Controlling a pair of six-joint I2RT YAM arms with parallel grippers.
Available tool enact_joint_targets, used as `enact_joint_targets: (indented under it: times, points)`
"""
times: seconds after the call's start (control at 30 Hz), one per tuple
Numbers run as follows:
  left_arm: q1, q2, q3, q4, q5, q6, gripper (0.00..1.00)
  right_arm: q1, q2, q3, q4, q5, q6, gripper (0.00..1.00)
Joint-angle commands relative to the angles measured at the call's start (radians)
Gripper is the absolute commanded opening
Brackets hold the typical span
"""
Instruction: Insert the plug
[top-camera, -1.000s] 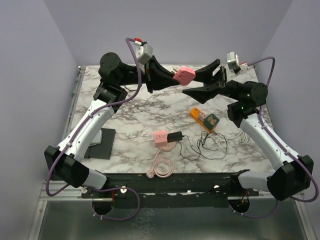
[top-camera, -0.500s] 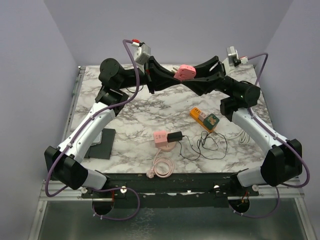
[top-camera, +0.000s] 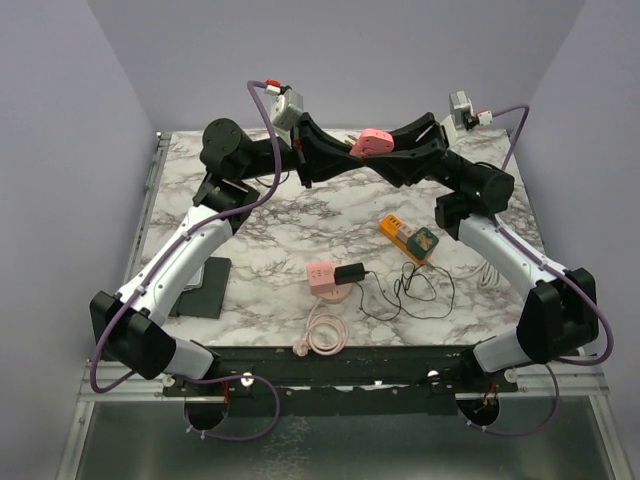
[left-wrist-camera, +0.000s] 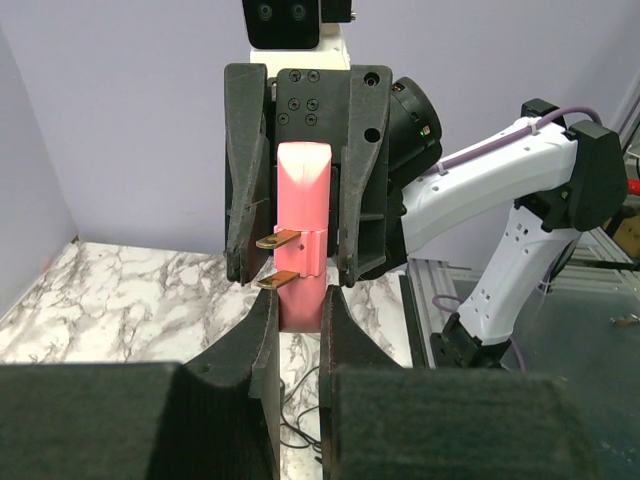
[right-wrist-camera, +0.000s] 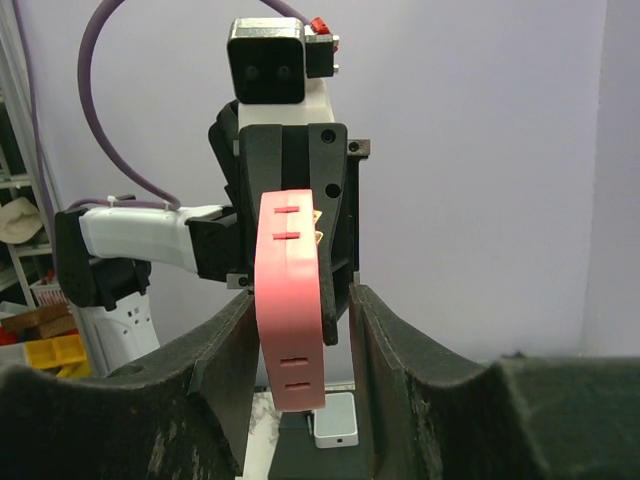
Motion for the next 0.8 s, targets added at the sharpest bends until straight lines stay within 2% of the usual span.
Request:
enact_joint_targets:
  times: [0.0,0.1,0.23,0.43,0.57,0.63,0.77]
  points:
    - [-0.008,0.005,-0.022,0.033,-0.035,0.009,0.0,0.01,0.006,0.021,0.05,0.051,0.005,0.44]
    - [-0.009,0.007,-0.038,0.033,-0.042,0.012,0.0,0.014,0.005,0.015,0.056,0.069,0.003,0.43]
    - [-0.01,0.01,-0.046,0.034,-0.058,0.018,0.0,0.019,-0.003,0.009,0.039,0.083,-0.023,0.48]
    - [-0.009,0.011,-0.041,0.035,-0.066,0.022,0.0,0.027,0.009,0.024,-0.013,0.051,-0.033,0.41]
    - [-0.009,0.009,-0.04,0.039,-0.068,0.026,0.0,0.037,0.029,0.033,-0.029,0.033,-0.029,0.4]
    - [-0.009,0.008,-0.041,0.038,-0.07,0.026,0.0,0.039,0.034,0.04,-0.029,0.023,-0.028,0.35]
    - [-0.009,0.006,-0.042,0.038,-0.071,0.028,0.0,0.039,0.04,0.061,-0.065,-0.002,-0.031,0.09]
